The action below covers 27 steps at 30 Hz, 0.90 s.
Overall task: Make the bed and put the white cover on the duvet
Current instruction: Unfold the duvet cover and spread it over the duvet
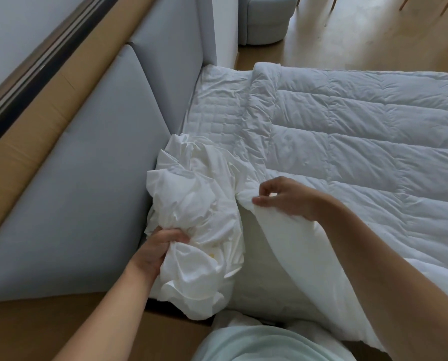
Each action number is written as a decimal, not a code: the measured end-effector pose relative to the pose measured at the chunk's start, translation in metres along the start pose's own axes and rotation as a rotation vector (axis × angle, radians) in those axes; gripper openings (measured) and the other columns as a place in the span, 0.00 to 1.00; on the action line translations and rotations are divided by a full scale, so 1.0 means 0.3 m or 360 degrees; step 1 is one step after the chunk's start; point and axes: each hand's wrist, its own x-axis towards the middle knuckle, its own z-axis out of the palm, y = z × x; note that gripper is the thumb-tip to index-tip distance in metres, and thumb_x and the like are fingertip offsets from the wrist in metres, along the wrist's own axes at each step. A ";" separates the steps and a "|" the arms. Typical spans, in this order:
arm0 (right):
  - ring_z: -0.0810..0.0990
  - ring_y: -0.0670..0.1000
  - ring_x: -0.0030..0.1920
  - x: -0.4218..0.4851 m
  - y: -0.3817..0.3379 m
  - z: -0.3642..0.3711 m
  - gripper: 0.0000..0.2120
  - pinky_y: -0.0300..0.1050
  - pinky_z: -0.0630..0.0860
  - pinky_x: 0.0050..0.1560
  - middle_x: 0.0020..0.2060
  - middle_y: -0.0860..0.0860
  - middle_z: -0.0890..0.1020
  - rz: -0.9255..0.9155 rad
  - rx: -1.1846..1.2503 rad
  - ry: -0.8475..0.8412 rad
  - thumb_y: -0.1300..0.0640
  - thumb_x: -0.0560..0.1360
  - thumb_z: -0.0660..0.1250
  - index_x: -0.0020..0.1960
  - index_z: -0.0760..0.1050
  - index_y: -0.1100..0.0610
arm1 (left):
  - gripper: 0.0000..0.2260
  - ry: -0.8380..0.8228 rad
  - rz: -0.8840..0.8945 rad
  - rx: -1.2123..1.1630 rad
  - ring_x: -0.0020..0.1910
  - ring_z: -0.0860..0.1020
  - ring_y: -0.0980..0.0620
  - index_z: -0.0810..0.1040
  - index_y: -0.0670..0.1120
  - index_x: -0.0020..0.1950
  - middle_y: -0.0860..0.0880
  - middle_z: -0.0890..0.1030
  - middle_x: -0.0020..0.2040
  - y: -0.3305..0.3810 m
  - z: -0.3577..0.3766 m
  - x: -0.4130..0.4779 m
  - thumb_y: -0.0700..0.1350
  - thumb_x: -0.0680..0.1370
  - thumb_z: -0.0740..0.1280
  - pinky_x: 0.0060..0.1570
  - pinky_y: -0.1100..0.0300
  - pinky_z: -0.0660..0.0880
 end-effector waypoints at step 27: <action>0.81 0.46 0.41 -0.033 0.077 0.015 0.24 0.42 0.75 0.42 0.40 0.44 0.82 0.0279 -0.0699 -0.0696 0.31 0.60 0.78 0.47 0.83 0.46 | 0.29 -0.0010 -0.0240 -0.0032 0.54 0.79 0.33 0.80 0.36 0.61 0.35 0.80 0.57 0.041 -0.021 0.053 0.37 0.60 0.70 0.57 0.42 0.76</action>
